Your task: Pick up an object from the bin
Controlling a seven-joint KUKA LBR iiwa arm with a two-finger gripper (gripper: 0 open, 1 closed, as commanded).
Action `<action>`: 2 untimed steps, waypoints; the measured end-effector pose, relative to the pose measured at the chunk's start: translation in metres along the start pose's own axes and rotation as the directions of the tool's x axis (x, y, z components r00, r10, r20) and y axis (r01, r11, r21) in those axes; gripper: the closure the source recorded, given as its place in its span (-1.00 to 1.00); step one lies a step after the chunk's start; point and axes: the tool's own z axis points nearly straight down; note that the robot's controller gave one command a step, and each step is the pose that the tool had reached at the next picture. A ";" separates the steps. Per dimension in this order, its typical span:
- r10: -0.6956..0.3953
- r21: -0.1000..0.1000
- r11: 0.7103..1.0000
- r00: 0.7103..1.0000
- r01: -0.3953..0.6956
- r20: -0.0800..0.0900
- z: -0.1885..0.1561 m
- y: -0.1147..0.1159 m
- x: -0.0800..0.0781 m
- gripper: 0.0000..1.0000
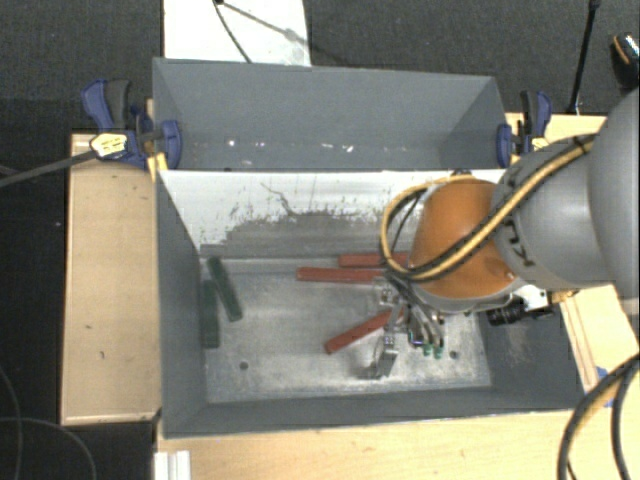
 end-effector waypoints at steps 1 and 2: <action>0.001 -0.002 1.000 1.000 -0.001 0.008 -0.002 0.002 -0.003 1.00; -0.101 -0.003 0.995 0.995 0.101 0.017 -0.126 0.030 -0.006 1.00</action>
Offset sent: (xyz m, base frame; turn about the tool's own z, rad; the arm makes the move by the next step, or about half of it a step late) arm 0.0000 0.0000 0.0000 0.0000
